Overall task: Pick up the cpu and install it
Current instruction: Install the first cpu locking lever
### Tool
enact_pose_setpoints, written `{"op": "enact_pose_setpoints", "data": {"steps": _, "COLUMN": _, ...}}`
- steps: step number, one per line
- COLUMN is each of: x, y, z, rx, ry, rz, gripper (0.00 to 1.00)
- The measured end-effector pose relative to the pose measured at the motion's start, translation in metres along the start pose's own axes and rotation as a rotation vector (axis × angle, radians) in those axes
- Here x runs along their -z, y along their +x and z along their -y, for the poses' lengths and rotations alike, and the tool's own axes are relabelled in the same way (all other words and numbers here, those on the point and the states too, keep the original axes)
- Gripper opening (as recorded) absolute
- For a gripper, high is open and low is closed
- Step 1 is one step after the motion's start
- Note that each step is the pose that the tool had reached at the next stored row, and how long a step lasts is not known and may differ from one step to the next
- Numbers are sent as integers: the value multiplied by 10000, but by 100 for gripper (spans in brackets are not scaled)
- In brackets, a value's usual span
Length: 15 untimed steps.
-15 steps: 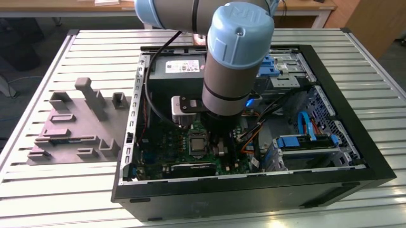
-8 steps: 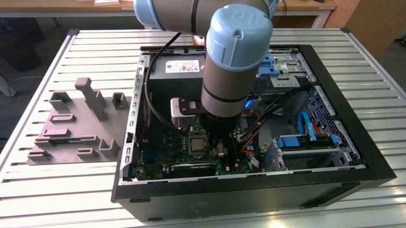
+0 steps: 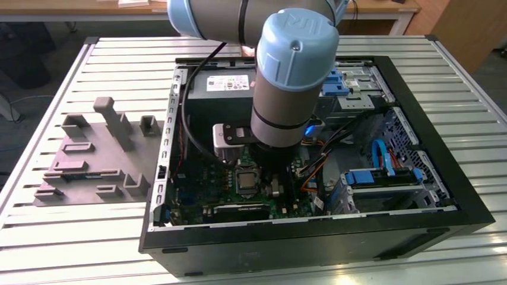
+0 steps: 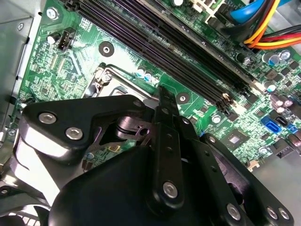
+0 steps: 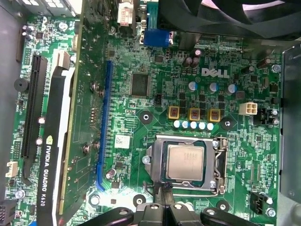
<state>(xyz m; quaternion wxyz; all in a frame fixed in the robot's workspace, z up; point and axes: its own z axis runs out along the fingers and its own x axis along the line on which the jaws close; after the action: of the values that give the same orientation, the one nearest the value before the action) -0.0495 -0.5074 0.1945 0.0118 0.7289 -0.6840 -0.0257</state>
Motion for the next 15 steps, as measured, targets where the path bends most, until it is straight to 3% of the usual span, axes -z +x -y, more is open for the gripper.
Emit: {"op": "enact_pose_setpoints", "data": {"steps": 15, "x": -47, "y": 0, "z": 10, "rx": 145, "ry": -2, "rz": 4, "gripper": 11}}
